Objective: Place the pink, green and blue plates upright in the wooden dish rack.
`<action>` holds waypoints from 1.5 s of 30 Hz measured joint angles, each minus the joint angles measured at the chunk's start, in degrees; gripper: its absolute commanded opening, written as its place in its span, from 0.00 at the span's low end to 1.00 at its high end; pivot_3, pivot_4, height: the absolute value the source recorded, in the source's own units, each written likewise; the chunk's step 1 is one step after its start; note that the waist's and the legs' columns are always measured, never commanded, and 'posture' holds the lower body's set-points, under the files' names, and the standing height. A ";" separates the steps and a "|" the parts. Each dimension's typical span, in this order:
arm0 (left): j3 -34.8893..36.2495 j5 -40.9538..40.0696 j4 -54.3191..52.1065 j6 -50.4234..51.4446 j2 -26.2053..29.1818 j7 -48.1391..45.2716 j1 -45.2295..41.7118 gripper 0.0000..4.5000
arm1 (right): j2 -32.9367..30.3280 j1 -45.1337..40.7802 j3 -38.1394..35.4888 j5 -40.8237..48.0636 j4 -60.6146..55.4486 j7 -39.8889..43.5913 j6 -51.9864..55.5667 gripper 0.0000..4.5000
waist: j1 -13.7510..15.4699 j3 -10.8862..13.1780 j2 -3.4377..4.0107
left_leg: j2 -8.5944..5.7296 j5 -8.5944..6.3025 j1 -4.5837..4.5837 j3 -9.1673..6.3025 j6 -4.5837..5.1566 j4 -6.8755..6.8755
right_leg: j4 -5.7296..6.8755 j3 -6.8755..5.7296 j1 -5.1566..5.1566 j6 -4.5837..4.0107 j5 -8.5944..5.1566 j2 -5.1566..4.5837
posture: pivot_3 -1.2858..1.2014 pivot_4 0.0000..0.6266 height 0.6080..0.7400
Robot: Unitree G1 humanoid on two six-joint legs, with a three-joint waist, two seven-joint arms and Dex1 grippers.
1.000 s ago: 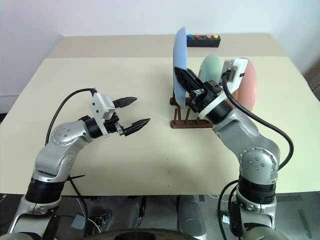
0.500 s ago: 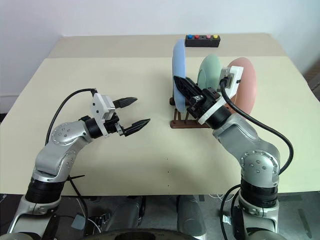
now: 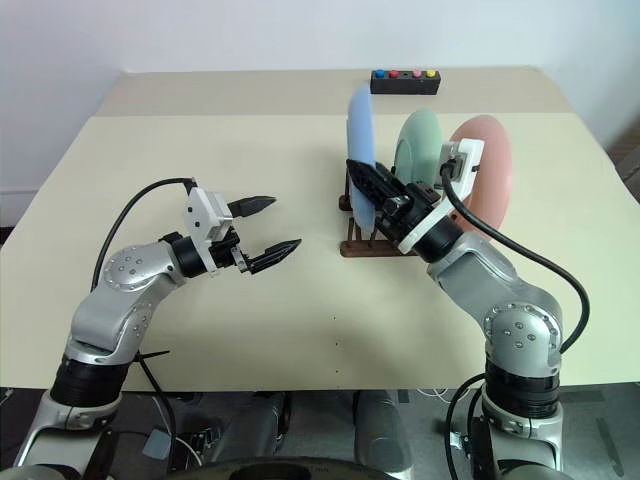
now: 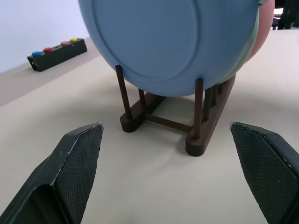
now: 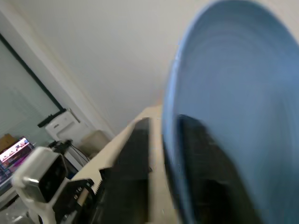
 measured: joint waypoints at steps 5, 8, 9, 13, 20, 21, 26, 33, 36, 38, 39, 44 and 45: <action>-0.06 0.15 0.00 0.00 0.00 0.03 0.00 1.00 | -1.16 1.21 0.25 -1.10 0.03 0.65 -0.03 0.98 | 0.03 0.00 0.00 | 0.00 0.00 0.00 0.00 0.00 0.00 | 0.00 0.00 0.00 0.00 0.00 0.00 | 0.52 0.24 1.00; -0.06 0.15 0.00 0.00 0.00 0.04 0.00 1.00 | -1.65 2.23 0.49 -2.12 -0.02 1.16 -0.06 0.98 | 0.04 0.00 0.00 | 0.00 0.00 0.00 0.00 0.00 0.00 | -0.01 0.00 0.00 0.00 0.00 0.00 | 0.52 0.24 1.00; -0.06 0.15 0.00 0.00 0.00 0.05 0.00 1.00 | -1.86 2.42 0.52 -2.26 -0.04 1.31 -0.06 0.98 | 0.03 0.00 0.00 | 0.00 0.00 0.00 0.00 0.00 0.00 | -0.01 0.00 0.00 0.00 0.00 0.00 | 0.52 0.24 1.00; -0.08 0.14 0.00 0.01 0.00 0.05 0.00 1.00 | -2.62 2.75 0.52 -2.69 -1.29 1.77 -0.10 0.98 | 0.04 0.00 0.00 | 0.00 0.00 0.00 0.00 0.00 0.00 | -0.01 0.00 0.00 0.00 0.00 0.00 | 0.52 0.24 1.00; -0.09 0.12 0.00 0.03 -0.01 0.11 0.01 1.00 | -8.08 4.26 -0.59 -3.87 -4.92 2.75 -0.10 0.98 | 0.17 0.00 0.00 | 0.00 0.00 0.00 0.00 0.00 0.00 | -0.07 -0.01 0.04 0.01 0.00 0.00 | 0.52 0.24 1.00; -0.09 0.12 0.00 0.03 0.00 0.12 0.03 1.00 | -9.09 4.68 -0.99 -4.16 -5.20 2.94 -0.12 0.98 | 0.19 0.00 0.00 | 0.00 0.00 0.00 0.00 0.00 0.00 | -0.07 0.00 0.05 0.01 0.00 0.00 | 0.52 0.24 1.00; -0.14 0.09 0.01 0.03 -0.01 0.09 0.05 1.00 | -15.06 6.73 -3.94 -6.14 -7.06 6.17 -0.41 0.98 | 0.28 0.00 0.00 | 0.00 0.00 -0.01 0.00 0.01 0.00 | -0.09 -0.01 0.06 0.01 0.00 0.00 | 0.52 0.24 1.00; -0.11 0.13 0.35 0.02 0.34 -0.03 0.02 1.00 | -24.37 12.06 -12.68 -8.77 -10.23 16.66 -3.03 0.98 | 0.39 0.00 -0.01 | 0.01 -0.01 -0.01 0.01 0.02 0.00 | -0.26 -0.03 0.16 0.02 0.00 0.00 | 0.52 0.24 1.00; 0.29 0.16 0.97 -0.05 1.33 -0.13 0.04 1.00 | -26.01 15.63 -20.90 -6.75 -9.65 21.74 -4.21 0.98 | 0.45 0.00 -0.01 | 0.01 -0.02 0.00 0.01 0.04 0.01 | -0.33 -0.03 0.23 0.03 0.00 0.00 | 0.52 0.24 1.00; 0.62 0.16 1.30 -0.07 1.75 -0.15 0.12 1.00 | -26.69 18.95 -25.62 -3.70 -9.38 25.12 -4.16 0.98 | 0.45 0.00 -0.01 | 0.02 -0.03 0.00 0.01 0.06 0.01 | -0.35 -0.03 0.25 0.03 0.00 0.00 | 0.52 0.24 1.00; 0.72 0.16 1.37 -0.10 1.87 -0.17 0.19 1.00 | -26.96 20.99 -28.29 -1.62 -9.45 26.85 -3.87 0.98 | 0.50 0.00 -0.01 | 0.02 -0.03 0.00 0.01 0.07 0.00 | -0.36 -0.03 0.25 0.03 0.00 0.00 | 0.52 0.24 1.00; 2.73 0.65 4.10 -1.23 4.04 -0.16 0.44 1.00 | -28.45 32.07 -41.13 0.45 -7.75 33.77 -2.67 0.98 | 0.46 0.00 -0.02 | 0.02 -0.05 0.09 0.04 0.11 0.03 | -0.40 -0.04 0.38 0.03 0.00 0.00 | 0.52 0.24 1.00; 3.12 0.81 4.65 -1.51 4.42 -0.19 0.51 1.00 | -28.46 33.74 -42.17 -1.07 -7.08 34.75 -2.72 0.98 | 0.44 -0.01 -0.02 | 0.03 -0.05 0.14 0.05 0.11 0.02 | -0.42 -0.04 0.43 0.03 -0.01 0.01 | 0.52 0.24 1.00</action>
